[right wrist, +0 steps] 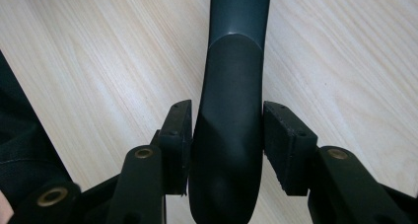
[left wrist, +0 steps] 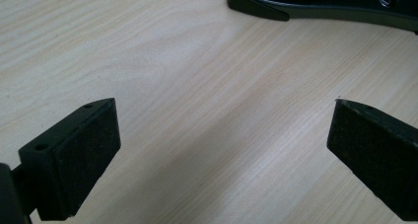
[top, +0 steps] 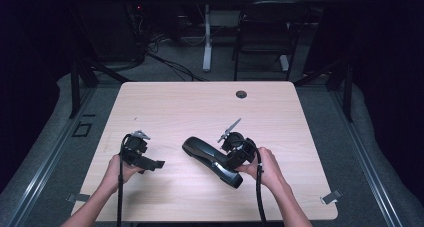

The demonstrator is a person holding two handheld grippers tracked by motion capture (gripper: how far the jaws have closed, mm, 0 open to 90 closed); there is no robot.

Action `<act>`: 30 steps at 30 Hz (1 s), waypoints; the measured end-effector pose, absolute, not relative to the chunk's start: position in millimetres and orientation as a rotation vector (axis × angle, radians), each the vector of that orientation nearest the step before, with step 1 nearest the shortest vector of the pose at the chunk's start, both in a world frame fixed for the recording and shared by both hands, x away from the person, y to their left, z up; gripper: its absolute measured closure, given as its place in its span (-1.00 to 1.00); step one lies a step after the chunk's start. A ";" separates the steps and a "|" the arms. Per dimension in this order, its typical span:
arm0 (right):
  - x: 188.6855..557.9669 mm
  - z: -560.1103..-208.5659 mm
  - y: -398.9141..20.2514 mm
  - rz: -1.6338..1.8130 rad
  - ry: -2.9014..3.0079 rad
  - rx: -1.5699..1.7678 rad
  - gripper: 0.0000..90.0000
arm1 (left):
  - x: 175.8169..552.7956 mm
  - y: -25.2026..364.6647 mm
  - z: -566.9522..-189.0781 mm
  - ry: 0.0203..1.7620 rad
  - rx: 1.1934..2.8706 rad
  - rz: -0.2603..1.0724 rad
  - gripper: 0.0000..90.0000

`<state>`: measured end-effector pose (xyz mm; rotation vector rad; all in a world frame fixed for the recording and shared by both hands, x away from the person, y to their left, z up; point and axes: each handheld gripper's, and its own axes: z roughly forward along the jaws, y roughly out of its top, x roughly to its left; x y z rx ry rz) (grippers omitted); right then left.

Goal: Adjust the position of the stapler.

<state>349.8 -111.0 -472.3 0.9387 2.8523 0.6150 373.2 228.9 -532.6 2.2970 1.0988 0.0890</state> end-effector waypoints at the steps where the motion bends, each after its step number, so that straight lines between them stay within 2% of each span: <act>1: 349.5 -472.2 -112.0 0.603 2.855 0.932 0.24 | 373.1 227.9 -533.0 1.091 2.301 0.087 -1.00; 30: 352.1 -473.6 -129.2 0.554 2.920 0.815 0.24 | 374.7 206.0 -537.5 0.907 2.314 0.118 -1.00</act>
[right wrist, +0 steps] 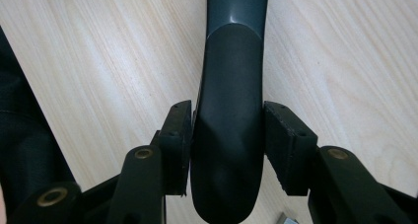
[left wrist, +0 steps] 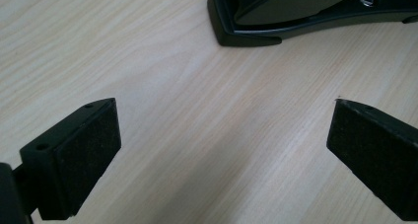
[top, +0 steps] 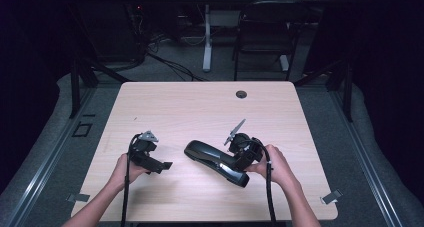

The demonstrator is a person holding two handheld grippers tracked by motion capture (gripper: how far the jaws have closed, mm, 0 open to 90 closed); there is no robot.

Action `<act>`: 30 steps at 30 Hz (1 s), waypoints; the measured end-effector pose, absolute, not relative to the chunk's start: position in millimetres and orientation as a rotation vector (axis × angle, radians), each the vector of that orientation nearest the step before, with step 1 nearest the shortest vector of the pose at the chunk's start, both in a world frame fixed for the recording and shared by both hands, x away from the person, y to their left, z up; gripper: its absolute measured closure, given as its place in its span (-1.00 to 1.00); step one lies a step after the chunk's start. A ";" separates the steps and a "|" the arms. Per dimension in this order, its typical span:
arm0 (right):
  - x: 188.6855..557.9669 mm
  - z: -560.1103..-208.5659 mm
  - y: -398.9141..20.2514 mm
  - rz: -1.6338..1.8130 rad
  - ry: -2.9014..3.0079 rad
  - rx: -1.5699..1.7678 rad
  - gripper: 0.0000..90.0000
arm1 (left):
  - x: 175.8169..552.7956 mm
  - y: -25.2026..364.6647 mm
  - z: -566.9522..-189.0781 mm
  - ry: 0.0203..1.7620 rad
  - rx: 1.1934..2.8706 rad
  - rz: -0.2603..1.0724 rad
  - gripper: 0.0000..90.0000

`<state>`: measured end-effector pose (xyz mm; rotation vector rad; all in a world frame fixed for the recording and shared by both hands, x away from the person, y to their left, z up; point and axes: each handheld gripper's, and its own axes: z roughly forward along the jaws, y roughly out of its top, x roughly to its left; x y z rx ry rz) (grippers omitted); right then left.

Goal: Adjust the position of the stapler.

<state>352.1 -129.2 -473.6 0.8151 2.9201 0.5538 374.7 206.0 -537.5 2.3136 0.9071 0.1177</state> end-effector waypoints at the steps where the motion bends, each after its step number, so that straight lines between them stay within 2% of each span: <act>1: 350.7 -471.1 -130.1 0.576 2.892 0.867 0.24 | 377.5 202.1 -539.2 0.890 2.310 0.116 -1.00; 6: 345.5 -472.0 -131.1 0.566 2.856 0.924 0.17 | 380.9 196.6 -540.8 0.868 2.302 0.117 -1.00; 8: 338.1 -475.0 -130.5 0.527 2.849 0.924 0.02 | 380.2 194.9 -540.8 0.860 2.311 0.107 -1.00; 10: 334.3 -476.6 -130.0 0.511 2.830 0.927 0.07 | 380.2 194.4 -540.9 0.860 2.312 0.106 -1.00; 11: 334.2 -476.1 -130.0 0.471 2.822 0.912 0.19 | 380.4 194.1 -540.8 0.858 2.313 0.105 -1.00; 12: 334.9 -476.6 -130.1 0.468 2.811 0.912 0.23 | 380.5 193.7 -540.8 0.855 2.317 0.107 -1.00; 30: 357.6 -479.0 -143.3 0.554 2.916 0.661 0.24 | 380.2 190.1 -541.0 0.842 2.320 0.105 -1.00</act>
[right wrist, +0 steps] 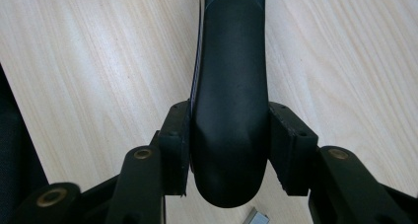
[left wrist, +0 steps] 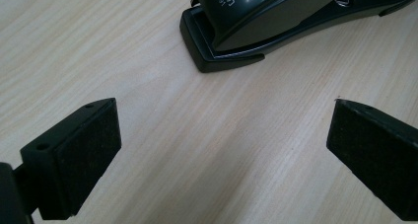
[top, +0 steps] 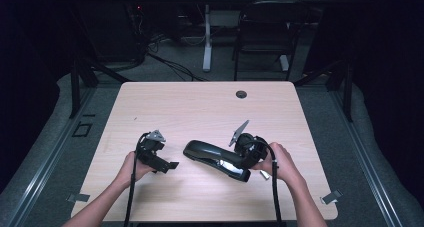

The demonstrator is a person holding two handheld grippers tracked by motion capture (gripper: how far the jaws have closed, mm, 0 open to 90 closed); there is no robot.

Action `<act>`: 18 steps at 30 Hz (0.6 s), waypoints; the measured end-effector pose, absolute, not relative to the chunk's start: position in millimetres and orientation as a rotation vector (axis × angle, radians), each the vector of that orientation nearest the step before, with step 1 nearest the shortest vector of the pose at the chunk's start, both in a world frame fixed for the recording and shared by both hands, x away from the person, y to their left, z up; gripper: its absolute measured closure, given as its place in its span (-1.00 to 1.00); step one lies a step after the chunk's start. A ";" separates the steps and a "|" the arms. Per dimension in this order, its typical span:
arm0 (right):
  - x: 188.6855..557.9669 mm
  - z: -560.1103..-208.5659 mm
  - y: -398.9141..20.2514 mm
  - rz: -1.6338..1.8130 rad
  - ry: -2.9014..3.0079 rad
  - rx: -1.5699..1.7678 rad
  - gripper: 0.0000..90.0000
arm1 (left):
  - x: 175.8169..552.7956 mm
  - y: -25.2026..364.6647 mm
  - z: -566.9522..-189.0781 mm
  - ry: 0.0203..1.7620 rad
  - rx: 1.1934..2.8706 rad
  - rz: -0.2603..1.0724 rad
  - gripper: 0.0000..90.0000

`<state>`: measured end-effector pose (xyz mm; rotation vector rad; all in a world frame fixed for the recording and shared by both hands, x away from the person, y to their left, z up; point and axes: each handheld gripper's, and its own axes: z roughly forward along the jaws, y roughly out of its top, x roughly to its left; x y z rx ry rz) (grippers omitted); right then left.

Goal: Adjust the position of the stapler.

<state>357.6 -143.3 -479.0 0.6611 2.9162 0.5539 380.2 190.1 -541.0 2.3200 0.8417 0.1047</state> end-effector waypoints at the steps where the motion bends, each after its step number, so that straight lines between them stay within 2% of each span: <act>1: 357.6 -479.2 -143.4 0.557 2.917 0.654 0.24 | 380.3 189.4 -540.6 0.833 2.320 0.110 -1.00; 4: 358.0 -479.0 -143.2 0.544 2.920 0.630 0.23 | 380.7 188.6 -540.9 0.829 2.317 0.108 -1.00; 12: 357.6 -480.3 -142.9 0.561 2.911 0.663 0.23 | 401.9 174.8 -540.3 0.661 2.315 0.144 -0.96; 18: 357.0 -480.7 -144.1 0.573 2.906 0.666 0.23 | 421.2 165.6 -541.0 0.547 2.301 0.112 -0.92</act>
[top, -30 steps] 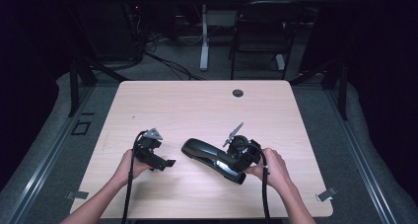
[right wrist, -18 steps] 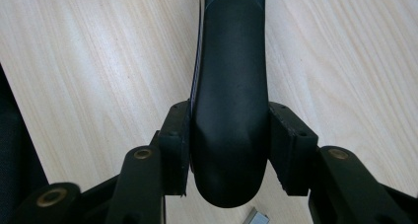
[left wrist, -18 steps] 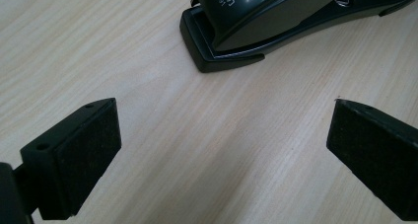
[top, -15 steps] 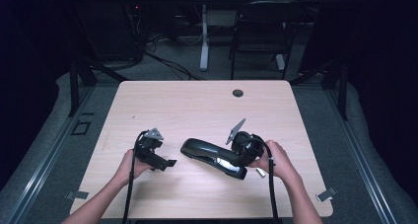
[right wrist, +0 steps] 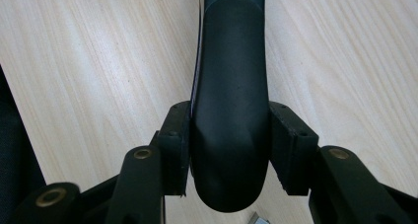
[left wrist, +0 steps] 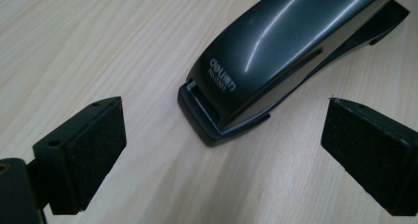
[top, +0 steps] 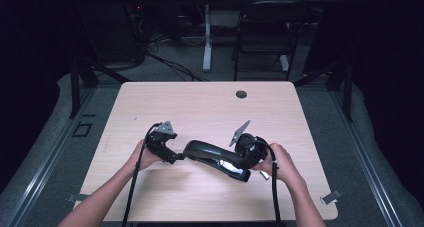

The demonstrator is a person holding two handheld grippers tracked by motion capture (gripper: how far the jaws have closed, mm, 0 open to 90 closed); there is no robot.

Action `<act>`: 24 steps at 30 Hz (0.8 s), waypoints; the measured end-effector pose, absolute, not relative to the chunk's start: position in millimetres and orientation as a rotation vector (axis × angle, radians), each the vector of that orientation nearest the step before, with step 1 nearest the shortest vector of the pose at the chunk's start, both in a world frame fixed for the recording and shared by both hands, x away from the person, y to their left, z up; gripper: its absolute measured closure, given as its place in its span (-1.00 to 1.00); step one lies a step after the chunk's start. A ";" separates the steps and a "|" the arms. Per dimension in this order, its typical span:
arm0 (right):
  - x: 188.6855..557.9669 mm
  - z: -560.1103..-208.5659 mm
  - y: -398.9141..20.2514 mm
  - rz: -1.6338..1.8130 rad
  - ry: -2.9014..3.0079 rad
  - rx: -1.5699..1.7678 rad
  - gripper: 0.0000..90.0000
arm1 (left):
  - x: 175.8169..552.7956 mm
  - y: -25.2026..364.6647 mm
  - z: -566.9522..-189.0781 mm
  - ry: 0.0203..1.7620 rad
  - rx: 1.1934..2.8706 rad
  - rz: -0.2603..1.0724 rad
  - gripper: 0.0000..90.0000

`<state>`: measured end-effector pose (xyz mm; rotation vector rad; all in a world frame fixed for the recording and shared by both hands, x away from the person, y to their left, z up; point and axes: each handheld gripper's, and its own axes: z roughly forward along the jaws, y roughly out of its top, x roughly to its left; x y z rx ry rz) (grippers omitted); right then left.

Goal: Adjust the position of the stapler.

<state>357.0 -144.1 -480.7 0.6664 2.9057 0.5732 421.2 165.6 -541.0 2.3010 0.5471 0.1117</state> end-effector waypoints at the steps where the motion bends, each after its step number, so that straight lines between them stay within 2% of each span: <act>1: 357.1 -481.1 -144.2 0.585 2.906 0.672 0.23 | 426.0 161.7 -541.8 0.512 2.300 0.095 -0.92; 3: 357.4 -481.1 -144.6 0.582 2.907 0.671 0.23 | 427.9 159.2 -542.2 0.497 2.318 0.096 -0.91; 9: 358.1 -480.8 -144.4 0.575 2.911 0.672 0.23 | 438.4 146.3 -547.2 0.406 2.329 0.013 -0.68; 12: 358.8 -480.9 -144.7 0.578 2.915 0.675 0.23 | 440.4 139.4 -548.9 0.366 2.335 -0.029 -0.64; 13: 358.9 -480.9 -144.7 0.577 2.916 0.676 0.23 | 440.2 135.3 -549.6 0.337 2.363 -0.035 -0.57; 24: 362.3 -481.3 -146.9 0.568 2.898 0.722 0.23 | 438.8 126.4 -546.4 0.277 2.418 -0.029 -0.47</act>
